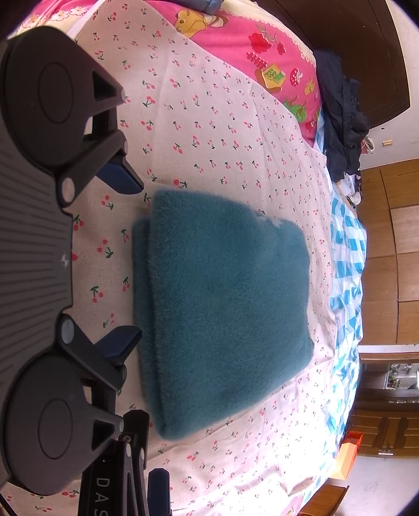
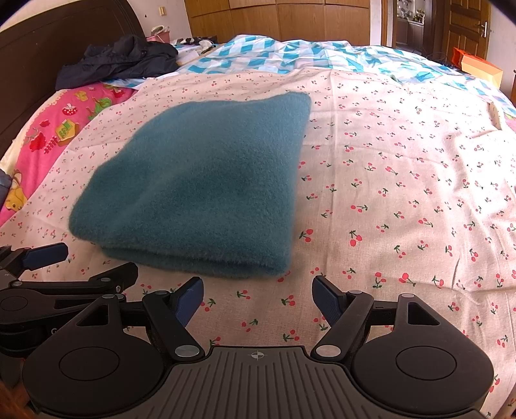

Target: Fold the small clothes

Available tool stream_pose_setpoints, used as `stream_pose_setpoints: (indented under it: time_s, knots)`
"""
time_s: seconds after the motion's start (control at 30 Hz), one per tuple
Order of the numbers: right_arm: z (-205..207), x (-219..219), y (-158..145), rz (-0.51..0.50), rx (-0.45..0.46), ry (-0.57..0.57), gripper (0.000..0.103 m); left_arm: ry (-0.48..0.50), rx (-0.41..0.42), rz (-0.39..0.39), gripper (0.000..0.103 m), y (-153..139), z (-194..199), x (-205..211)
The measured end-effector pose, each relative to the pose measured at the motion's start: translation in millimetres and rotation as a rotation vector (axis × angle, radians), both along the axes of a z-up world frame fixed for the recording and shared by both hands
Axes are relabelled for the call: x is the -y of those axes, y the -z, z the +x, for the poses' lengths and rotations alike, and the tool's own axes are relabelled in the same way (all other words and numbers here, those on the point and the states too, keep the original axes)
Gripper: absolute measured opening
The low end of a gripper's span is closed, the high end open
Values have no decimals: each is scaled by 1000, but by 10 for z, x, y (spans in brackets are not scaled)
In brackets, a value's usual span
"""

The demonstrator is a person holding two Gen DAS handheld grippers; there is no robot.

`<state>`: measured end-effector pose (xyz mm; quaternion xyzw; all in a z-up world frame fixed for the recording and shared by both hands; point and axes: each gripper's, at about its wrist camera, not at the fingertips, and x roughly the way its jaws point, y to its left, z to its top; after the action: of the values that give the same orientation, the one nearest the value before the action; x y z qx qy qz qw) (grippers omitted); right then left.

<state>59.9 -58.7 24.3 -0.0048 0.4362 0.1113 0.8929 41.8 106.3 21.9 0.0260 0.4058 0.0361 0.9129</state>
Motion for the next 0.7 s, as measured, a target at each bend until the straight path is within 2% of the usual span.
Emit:
stream_pose_setpoints:
  time_s: [0.7]
  knots:
    - [-11,-1,-2,-2,5,2,76,-1,11,11,92,-19,-16,5]
